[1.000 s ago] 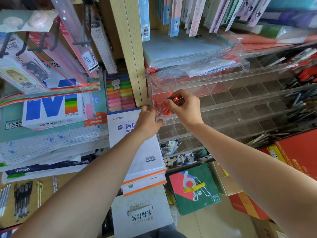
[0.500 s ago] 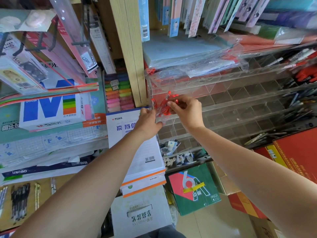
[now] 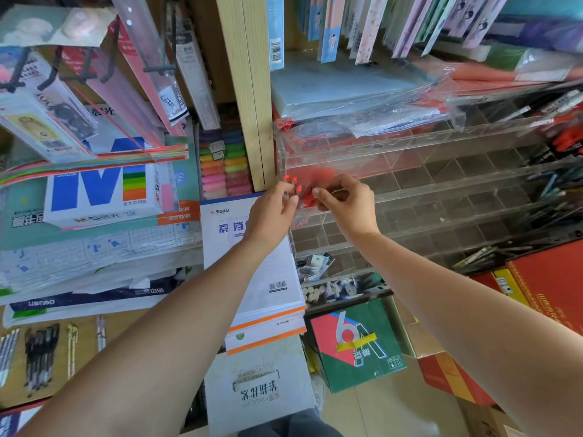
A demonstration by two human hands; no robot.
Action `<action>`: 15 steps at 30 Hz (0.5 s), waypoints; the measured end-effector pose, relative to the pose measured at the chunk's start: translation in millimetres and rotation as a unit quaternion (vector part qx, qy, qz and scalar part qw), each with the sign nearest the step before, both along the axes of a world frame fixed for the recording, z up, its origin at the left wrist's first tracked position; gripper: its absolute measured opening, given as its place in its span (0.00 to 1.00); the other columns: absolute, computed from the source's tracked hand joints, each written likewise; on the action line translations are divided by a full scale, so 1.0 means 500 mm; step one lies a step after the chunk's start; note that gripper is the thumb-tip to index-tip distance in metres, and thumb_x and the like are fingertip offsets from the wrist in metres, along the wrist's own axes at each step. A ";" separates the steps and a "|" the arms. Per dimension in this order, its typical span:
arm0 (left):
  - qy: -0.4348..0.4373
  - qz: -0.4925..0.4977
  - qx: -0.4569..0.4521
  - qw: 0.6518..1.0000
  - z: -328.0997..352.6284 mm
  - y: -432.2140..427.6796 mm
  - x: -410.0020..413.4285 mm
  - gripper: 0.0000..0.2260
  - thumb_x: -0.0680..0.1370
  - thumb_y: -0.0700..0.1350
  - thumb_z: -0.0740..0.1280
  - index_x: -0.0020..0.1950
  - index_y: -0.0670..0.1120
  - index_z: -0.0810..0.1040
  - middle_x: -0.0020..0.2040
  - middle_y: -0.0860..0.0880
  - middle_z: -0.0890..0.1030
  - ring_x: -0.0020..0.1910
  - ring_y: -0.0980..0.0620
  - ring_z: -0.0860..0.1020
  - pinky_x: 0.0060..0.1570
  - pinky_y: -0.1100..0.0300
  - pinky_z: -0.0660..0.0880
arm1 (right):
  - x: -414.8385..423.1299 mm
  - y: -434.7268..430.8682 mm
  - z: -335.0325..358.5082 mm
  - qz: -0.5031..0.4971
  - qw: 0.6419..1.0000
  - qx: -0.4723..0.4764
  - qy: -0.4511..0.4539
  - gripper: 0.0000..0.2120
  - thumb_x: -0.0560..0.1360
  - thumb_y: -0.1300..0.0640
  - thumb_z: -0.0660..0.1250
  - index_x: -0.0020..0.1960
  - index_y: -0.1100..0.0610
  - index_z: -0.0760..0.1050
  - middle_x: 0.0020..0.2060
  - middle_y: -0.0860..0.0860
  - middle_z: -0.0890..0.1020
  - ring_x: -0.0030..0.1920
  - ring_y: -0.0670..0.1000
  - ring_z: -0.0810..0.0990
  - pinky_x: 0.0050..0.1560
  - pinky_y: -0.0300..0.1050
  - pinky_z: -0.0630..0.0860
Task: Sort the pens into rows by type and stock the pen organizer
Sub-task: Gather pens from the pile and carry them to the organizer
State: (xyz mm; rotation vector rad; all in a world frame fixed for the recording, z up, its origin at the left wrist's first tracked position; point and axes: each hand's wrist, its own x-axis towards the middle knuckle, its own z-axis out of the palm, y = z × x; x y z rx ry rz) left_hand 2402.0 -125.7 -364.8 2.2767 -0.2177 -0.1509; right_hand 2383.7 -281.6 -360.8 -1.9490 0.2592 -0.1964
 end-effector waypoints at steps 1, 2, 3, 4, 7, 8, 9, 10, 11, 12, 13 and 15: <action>-0.012 0.015 -0.023 1.000 0.001 -0.002 0.000 0.10 0.81 0.44 0.62 0.60 0.44 0.76 0.52 0.46 0.81 0.52 0.47 0.78 0.53 0.52 0.74 | 0.000 0.001 0.001 0.008 1.000 0.004 0.002 0.05 0.72 0.59 0.74 0.45 0.60 0.81 0.35 0.53 0.84 0.34 0.48 0.84 0.39 0.42 0.81; -0.023 0.027 -0.044 0.998 0.001 -0.005 0.002 0.09 0.80 0.44 0.63 0.59 0.44 0.77 0.51 0.46 0.82 0.51 0.48 0.79 0.52 0.52 0.75 | 0.001 0.002 0.003 0.019 1.000 0.002 -0.004 0.06 0.71 0.59 0.75 0.45 0.61 0.81 0.35 0.53 0.84 0.34 0.48 0.84 0.40 0.42 0.82; -0.028 0.030 -0.057 0.998 0.002 -0.008 0.005 0.09 0.80 0.44 0.64 0.57 0.44 0.78 0.51 0.47 0.82 0.51 0.49 0.79 0.52 0.53 0.75 | 0.003 0.004 0.008 0.028 0.999 -0.003 -0.015 0.07 0.71 0.59 0.75 0.46 0.61 0.82 0.36 0.52 0.85 0.35 0.48 0.84 0.41 0.43 0.82; -0.027 0.027 -0.063 0.997 0.002 -0.012 0.008 0.09 0.79 0.44 0.64 0.57 0.44 0.79 0.50 0.48 0.83 0.49 0.50 0.79 0.51 0.55 0.75 | 0.006 0.005 0.011 0.027 0.999 -0.001 -0.026 0.07 0.71 0.59 0.75 0.46 0.61 0.82 0.36 0.53 0.85 0.36 0.48 0.84 0.42 0.45 0.82; -0.011 0.032 -0.072 0.997 0.000 -0.023 0.018 0.09 0.79 0.46 0.66 0.56 0.45 0.81 0.47 0.49 0.83 0.46 0.52 0.79 0.47 0.59 0.74 | 0.012 -0.003 0.018 -0.005 0.998 0.043 -0.044 0.08 0.70 0.60 0.76 0.45 0.60 0.79 0.36 0.54 0.84 0.37 0.52 0.84 0.41 0.47 0.83; -0.004 0.047 -0.080 0.996 -0.003 -0.026 0.022 0.08 0.79 0.46 0.66 0.54 0.46 0.81 0.47 0.50 0.83 0.47 0.52 0.80 0.48 0.59 0.74 | 0.012 -0.006 0.018 -0.004 0.998 0.042 -0.040 0.07 0.70 0.60 0.76 0.43 0.60 0.79 0.35 0.54 0.84 0.37 0.53 0.84 0.42 0.48 0.83; 0.004 0.067 -0.089 0.994 -0.004 -0.029 0.025 0.08 0.78 0.47 0.66 0.53 0.46 0.82 0.46 0.51 0.83 0.47 0.52 0.80 0.49 0.59 0.74 | 0.010 -0.008 0.016 0.003 0.999 0.035 -0.032 0.05 0.70 0.60 0.76 0.41 0.58 0.79 0.35 0.53 0.84 0.37 0.53 0.84 0.42 0.49 0.83; 0.012 0.088 -0.097 0.991 -0.007 -0.031 0.029 0.08 0.78 0.47 0.67 0.51 0.46 0.83 0.44 0.52 0.83 0.46 0.52 0.80 0.48 0.59 0.74 | 0.008 -0.009 0.013 0.008 0.999 0.036 -0.025 0.05 0.69 0.60 0.76 0.39 0.56 0.80 0.35 0.53 0.84 0.37 0.54 0.84 0.43 0.50 0.83; 0.020 0.107 -0.100 0.989 -0.007 -0.034 0.033 0.07 0.77 0.47 0.68 0.50 0.46 0.83 0.43 0.52 0.82 0.45 0.53 0.80 0.47 0.60 0.74 | 0.007 -0.009 0.011 0.006 0.999 0.042 -0.023 0.06 0.69 0.60 0.76 0.38 0.54 0.80 0.34 0.53 0.84 0.37 0.54 0.84 0.44 0.52 0.83; 0.027 0.124 -0.097 0.987 -0.008 -0.036 0.037 0.07 0.76 0.47 0.69 0.49 0.46 0.83 0.42 0.52 0.82 0.44 0.54 0.79 0.46 0.61 0.73 | 0.009 -0.009 0.009 0.003 0.998 0.053 -0.022 0.07 0.69 0.60 0.76 0.37 0.53 0.80 0.34 0.53 0.84 0.37 0.55 0.84 0.44 0.54 0.82; 0.033 0.137 -0.086 0.986 -0.007 -0.039 0.040 0.06 0.76 0.48 0.70 0.47 0.46 0.83 0.42 0.52 0.82 0.42 0.55 0.78 0.43 0.62 0.71 | 0.012 -0.011 0.007 0.000 0.998 0.060 -0.019 0.07 0.69 0.60 0.76 0.37 0.53 0.80 0.34 0.54 0.84 0.36 0.56 0.84 0.44 0.54 0.82; 0.052 0.152 -0.060 0.985 -0.013 -0.044 0.043 0.04 0.74 0.47 0.72 0.44 0.47 0.82 0.40 0.52 0.81 0.41 0.55 0.78 0.41 0.63 0.68 | 0.019 -0.013 0.006 -0.003 0.998 0.064 -0.010 0.07 0.69 0.60 0.76 0.37 0.55 0.78 0.35 0.56 0.84 0.36 0.58 0.84 0.42 0.54 0.82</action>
